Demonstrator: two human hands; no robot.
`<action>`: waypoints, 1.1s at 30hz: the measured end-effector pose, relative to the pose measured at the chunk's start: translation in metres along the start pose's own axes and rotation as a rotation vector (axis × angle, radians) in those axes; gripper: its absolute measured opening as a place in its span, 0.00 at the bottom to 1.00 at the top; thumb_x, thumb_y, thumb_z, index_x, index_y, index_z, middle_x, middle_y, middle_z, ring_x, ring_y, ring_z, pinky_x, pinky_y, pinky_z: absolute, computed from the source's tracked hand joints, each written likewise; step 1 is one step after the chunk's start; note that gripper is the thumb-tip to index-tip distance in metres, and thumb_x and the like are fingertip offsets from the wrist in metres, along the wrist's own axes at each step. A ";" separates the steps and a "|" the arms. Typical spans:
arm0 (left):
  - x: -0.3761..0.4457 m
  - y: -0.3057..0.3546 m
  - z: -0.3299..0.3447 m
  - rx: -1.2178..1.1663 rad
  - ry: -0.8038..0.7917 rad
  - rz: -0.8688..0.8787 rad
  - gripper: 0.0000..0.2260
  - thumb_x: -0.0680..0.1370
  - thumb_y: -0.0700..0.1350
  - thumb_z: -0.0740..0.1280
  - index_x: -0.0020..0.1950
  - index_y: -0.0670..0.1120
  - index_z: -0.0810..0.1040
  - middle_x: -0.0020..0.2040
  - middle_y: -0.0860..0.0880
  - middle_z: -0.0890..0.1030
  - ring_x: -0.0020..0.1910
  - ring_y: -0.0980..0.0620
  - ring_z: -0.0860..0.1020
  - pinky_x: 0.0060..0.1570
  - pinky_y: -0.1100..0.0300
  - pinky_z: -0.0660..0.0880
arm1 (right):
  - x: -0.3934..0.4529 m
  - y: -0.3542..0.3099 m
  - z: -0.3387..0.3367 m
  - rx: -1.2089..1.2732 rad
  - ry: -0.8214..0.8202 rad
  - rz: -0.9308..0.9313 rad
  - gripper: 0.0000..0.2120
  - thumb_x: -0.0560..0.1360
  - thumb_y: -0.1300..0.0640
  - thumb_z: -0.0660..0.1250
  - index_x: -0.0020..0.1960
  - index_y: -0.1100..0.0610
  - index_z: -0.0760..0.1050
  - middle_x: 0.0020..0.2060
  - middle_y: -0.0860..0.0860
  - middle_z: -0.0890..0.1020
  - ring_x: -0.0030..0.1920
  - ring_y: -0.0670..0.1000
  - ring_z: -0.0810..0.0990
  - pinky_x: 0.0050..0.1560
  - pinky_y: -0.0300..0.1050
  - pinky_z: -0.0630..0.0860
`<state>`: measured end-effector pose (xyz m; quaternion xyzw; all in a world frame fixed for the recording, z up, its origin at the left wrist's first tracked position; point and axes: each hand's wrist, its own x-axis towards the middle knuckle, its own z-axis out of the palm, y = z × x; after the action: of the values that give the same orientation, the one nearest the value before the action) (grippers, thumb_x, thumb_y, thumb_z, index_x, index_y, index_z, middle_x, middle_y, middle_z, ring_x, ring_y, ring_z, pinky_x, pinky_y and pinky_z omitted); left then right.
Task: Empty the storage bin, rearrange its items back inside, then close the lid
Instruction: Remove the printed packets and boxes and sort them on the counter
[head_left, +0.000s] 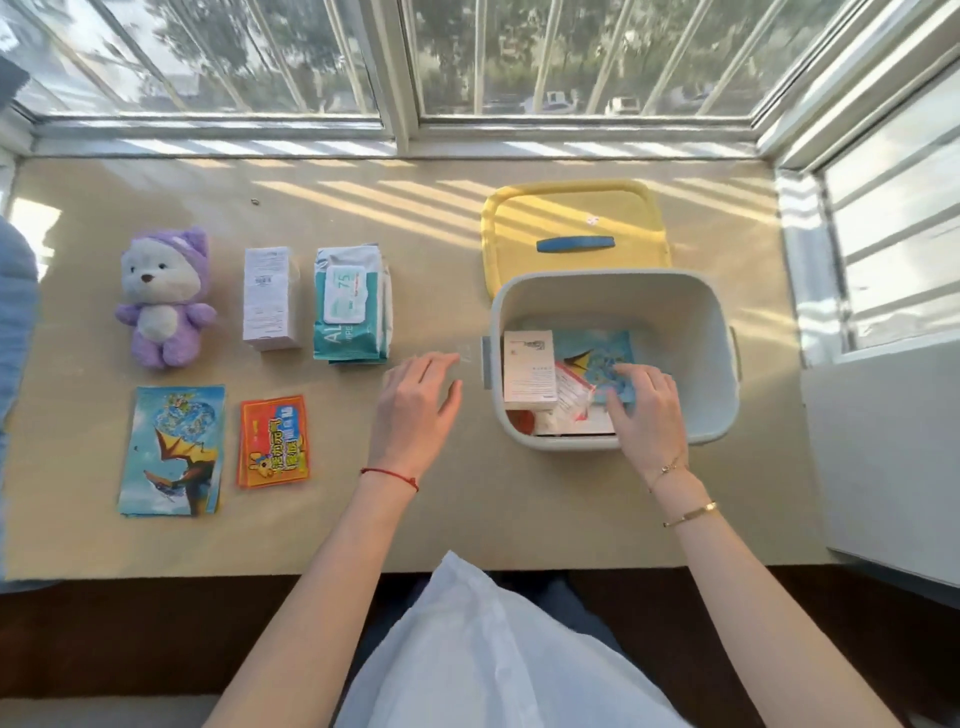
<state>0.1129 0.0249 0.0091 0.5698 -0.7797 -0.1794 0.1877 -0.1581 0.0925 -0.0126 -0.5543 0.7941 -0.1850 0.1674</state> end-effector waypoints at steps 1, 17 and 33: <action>0.005 0.015 0.011 -0.009 0.001 -0.003 0.12 0.75 0.42 0.68 0.58 0.46 0.79 0.52 0.48 0.81 0.52 0.47 0.78 0.55 0.52 0.74 | 0.008 0.015 -0.004 -0.002 -0.018 0.018 0.13 0.75 0.60 0.67 0.59 0.60 0.75 0.54 0.55 0.78 0.56 0.56 0.73 0.59 0.44 0.68; 0.037 0.081 0.139 0.052 -0.147 -0.091 0.13 0.77 0.43 0.65 0.62 0.45 0.76 0.57 0.48 0.79 0.55 0.47 0.77 0.55 0.52 0.74 | 0.101 0.120 0.046 0.145 -0.463 0.516 0.25 0.77 0.54 0.65 0.69 0.63 0.63 0.60 0.62 0.76 0.55 0.60 0.78 0.51 0.49 0.77; 0.033 0.115 0.144 0.031 -0.217 -0.252 0.10 0.79 0.52 0.63 0.52 0.48 0.79 0.44 0.51 0.81 0.41 0.51 0.78 0.39 0.57 0.75 | 0.083 0.094 0.000 0.565 -0.079 0.478 0.06 0.75 0.62 0.66 0.52 0.56 0.73 0.47 0.50 0.80 0.44 0.45 0.78 0.37 0.35 0.77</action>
<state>-0.0622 0.0356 -0.0556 0.6433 -0.7203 -0.2499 0.0698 -0.2631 0.0439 -0.0625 -0.2919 0.8116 -0.3310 0.3827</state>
